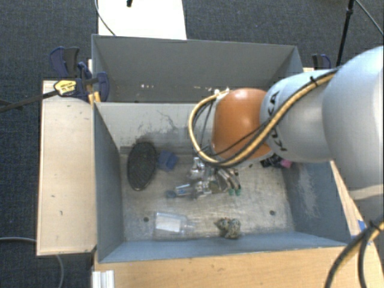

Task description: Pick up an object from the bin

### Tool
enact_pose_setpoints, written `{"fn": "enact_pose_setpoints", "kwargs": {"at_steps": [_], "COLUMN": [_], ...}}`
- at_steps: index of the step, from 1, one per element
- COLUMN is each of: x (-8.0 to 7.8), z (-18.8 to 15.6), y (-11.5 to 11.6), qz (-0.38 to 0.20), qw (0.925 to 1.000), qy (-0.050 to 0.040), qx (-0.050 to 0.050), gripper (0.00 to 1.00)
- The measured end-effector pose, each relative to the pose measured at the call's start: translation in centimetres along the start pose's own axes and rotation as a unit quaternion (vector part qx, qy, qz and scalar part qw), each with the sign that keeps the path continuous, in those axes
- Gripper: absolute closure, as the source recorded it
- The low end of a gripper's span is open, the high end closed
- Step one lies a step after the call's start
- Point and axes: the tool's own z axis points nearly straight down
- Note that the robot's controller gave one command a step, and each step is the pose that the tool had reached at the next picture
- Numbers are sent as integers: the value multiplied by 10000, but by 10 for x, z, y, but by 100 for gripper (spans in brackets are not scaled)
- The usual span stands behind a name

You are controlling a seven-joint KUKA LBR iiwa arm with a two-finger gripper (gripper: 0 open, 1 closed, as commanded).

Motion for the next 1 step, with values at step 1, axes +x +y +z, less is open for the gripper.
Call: {"fn": "enact_pose_setpoints", "kwargs": {"at_steps": [1], "x": [-14], "z": [-170], "y": [-16], "qz": [-535], "qw": [9986], "qy": [-16], "qx": [9], "gripper": [100]}}
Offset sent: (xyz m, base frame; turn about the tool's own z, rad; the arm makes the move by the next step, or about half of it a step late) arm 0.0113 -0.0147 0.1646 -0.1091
